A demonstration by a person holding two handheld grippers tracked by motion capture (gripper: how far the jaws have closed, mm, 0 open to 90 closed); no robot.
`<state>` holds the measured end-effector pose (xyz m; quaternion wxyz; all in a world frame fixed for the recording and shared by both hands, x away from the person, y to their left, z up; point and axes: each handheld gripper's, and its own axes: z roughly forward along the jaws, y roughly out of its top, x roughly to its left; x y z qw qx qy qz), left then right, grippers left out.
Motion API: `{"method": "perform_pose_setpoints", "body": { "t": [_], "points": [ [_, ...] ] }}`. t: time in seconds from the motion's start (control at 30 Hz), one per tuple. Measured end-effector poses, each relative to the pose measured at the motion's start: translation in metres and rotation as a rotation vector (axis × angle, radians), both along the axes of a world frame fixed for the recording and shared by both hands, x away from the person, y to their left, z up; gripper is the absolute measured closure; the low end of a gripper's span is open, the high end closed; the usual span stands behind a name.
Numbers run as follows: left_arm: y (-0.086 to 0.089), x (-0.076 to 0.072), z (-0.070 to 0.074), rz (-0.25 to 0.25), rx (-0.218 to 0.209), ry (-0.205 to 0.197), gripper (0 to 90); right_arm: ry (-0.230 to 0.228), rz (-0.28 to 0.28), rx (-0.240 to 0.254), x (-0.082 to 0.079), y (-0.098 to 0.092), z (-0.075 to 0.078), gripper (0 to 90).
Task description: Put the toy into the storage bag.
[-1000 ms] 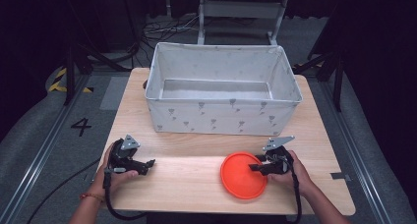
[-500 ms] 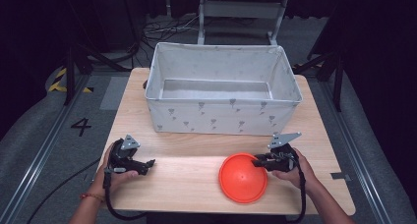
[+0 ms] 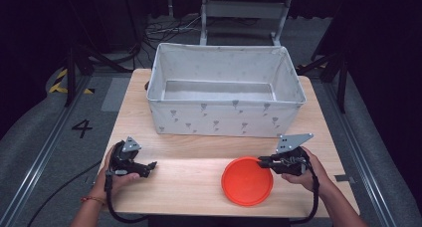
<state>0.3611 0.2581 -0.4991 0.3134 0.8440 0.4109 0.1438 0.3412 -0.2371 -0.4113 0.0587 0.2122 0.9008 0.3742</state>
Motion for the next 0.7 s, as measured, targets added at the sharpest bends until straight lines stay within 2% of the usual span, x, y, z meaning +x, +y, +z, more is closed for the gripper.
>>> {"method": "perform_pose_setpoints", "body": {
  "t": [0.5, 0.7],
  "points": [
    [0.000, 0.000, 0.000, 0.000, 0.000, 0.000, 0.5, -0.086, 0.071, -0.137, -0.004, 0.007, 0.040, 82.6],
    [0.000, 0.000, 0.000, 0.000, 0.000, 0.000, 0.5, -0.104, 0.062, -0.153, -0.004, 0.005, 0.051, 82.6]
  ]
}}
